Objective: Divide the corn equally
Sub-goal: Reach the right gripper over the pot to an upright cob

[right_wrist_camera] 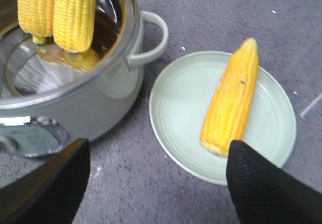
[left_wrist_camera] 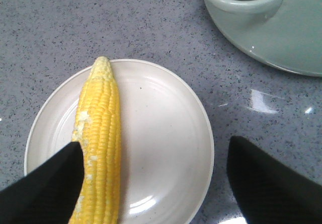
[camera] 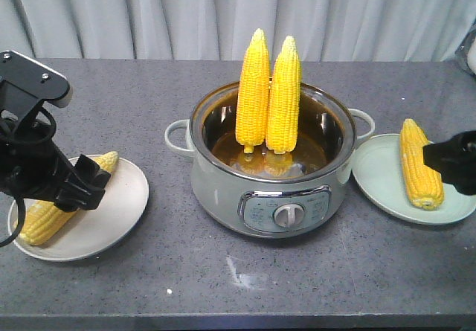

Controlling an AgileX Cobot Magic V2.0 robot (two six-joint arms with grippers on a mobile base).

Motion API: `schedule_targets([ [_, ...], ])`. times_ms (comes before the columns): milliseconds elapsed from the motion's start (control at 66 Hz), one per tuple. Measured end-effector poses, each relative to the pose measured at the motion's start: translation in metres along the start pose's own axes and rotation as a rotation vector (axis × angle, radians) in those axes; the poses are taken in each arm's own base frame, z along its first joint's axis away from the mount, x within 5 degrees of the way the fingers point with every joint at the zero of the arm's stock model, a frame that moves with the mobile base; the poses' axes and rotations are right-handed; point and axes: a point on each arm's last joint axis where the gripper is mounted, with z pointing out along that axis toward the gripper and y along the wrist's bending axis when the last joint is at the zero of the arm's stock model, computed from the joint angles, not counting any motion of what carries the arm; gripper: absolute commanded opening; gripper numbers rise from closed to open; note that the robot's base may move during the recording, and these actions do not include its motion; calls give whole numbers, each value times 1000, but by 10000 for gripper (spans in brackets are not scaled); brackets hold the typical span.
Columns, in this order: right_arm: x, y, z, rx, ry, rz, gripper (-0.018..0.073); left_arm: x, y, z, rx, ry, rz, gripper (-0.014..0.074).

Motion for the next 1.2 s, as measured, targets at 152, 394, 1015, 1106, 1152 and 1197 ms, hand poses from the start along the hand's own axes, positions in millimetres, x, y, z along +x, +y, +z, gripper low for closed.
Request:
schedule_targets([
  [152,-28,0,20,-63,-4,-36,528,0,0,0,0,0,0,565],
  [394,-69,2,64,-186,-20,-82,528,0,0,0,0,0,0,565],
  [1015,-116,4,175,-396,-109,-156,528,0,0,0,0,0,0,565],
  [1106,-119,5,186,-417,-121,-146,528,0,0,0,0,0,0,565],
  [1152,-120,4,193,-425,-122,-143,528,0,0,0,0,0,0,565],
  [1197,-122,7,199,-437,-127,-141,528,0,0,0,0,0,0,565],
])
